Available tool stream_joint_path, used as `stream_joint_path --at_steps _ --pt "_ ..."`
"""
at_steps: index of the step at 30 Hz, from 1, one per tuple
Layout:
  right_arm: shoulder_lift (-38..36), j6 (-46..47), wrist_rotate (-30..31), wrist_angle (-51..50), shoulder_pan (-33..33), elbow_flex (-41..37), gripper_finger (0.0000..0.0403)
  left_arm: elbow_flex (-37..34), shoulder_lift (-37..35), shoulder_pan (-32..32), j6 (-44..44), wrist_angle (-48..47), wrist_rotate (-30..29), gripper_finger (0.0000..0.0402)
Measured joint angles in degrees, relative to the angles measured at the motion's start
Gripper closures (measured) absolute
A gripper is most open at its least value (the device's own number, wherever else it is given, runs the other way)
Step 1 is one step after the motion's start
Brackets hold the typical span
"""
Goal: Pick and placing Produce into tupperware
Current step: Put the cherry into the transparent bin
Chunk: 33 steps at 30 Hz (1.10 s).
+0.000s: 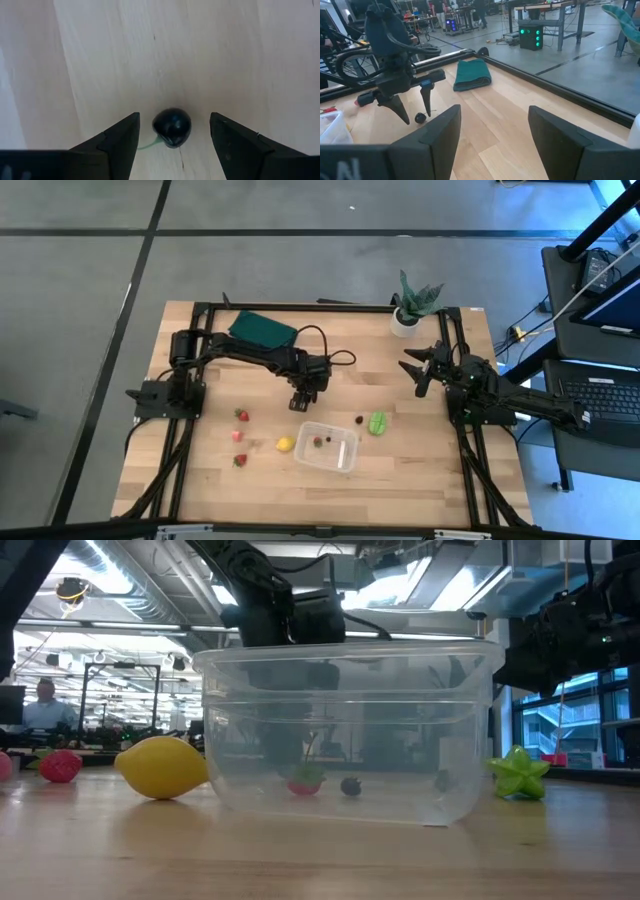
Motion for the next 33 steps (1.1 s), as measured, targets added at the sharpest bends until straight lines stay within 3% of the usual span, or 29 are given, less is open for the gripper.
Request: stream_joint_path --at_steps 28,33 --pt "-0.01 -0.22 0.0 -0.02 0.0 0.0 0.0169 0.09 2.38 -0.44 -1.65 -0.74 1.22 0.0282" --pt "0.01 -0.22 0.0 -0.02 0.01 0.0 0.0169 0.09 2.43 -0.44 -2.29 -0.72 1.16 0.0287"
